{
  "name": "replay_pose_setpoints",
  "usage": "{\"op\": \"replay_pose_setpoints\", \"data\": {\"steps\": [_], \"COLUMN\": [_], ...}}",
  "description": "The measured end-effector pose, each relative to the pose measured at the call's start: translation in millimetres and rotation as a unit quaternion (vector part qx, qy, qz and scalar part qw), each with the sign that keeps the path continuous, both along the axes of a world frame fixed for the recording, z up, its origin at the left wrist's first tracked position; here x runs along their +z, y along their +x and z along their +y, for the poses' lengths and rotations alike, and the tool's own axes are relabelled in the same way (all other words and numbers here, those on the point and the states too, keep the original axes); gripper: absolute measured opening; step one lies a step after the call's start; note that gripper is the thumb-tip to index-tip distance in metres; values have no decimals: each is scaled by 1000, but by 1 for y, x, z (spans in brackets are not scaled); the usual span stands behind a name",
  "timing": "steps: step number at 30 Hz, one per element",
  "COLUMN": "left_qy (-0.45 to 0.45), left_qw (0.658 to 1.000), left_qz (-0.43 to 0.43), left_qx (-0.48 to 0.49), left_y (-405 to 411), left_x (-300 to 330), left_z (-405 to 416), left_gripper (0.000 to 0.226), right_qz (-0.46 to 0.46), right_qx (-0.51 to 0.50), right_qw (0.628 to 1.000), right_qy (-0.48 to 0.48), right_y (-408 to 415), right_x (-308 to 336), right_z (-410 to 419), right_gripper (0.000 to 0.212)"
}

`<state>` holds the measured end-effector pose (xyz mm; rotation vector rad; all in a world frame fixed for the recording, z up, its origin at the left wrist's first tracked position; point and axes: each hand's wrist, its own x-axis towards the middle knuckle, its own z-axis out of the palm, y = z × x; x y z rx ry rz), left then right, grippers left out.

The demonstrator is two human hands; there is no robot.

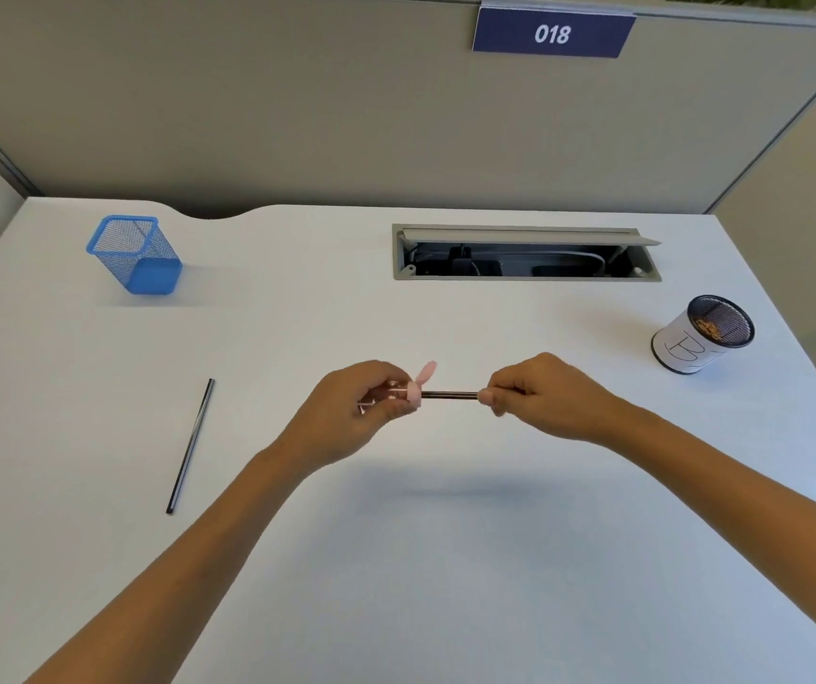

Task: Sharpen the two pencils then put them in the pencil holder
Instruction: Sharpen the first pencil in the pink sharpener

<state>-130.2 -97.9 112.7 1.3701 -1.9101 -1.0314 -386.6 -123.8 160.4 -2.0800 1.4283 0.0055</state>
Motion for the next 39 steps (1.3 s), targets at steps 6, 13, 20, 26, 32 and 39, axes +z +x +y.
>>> {"op": "replay_pose_setpoints", "data": {"steps": [6, 13, 20, 26, 32, 39], "left_qy": [-128, 301, 318, -103, 32, 438], "left_qw": [987, 946, 941, 982, 988, 885], "left_qz": [-67, 18, 63, -129, -99, 126], "left_qx": [-72, -122, -100, -88, -117, -96], "left_y": [3, 2, -2, -12, -6, -6], "left_x": [-5, 24, 24, 6, 12, 27], "left_z": [-7, -11, -11, -5, -17, -18], "left_gripper": [12, 41, 42, 21, 30, 43], "right_qz": [-92, 87, 70, -117, -78, 67], "right_qx": [-51, 205, 135, -87, -30, 202], "right_qw": [978, 885, 929, 967, 987, 889], "right_qy": [180, -410, -337, 209, 139, -406], "right_y": [-4, -11, -5, -2, -1, -11], "right_x": [3, -19, -15, 4, 5, -8], "right_z": [3, 12, 16, 2, 4, 7], "right_gripper": [35, 28, 37, 34, 28, 30]}}
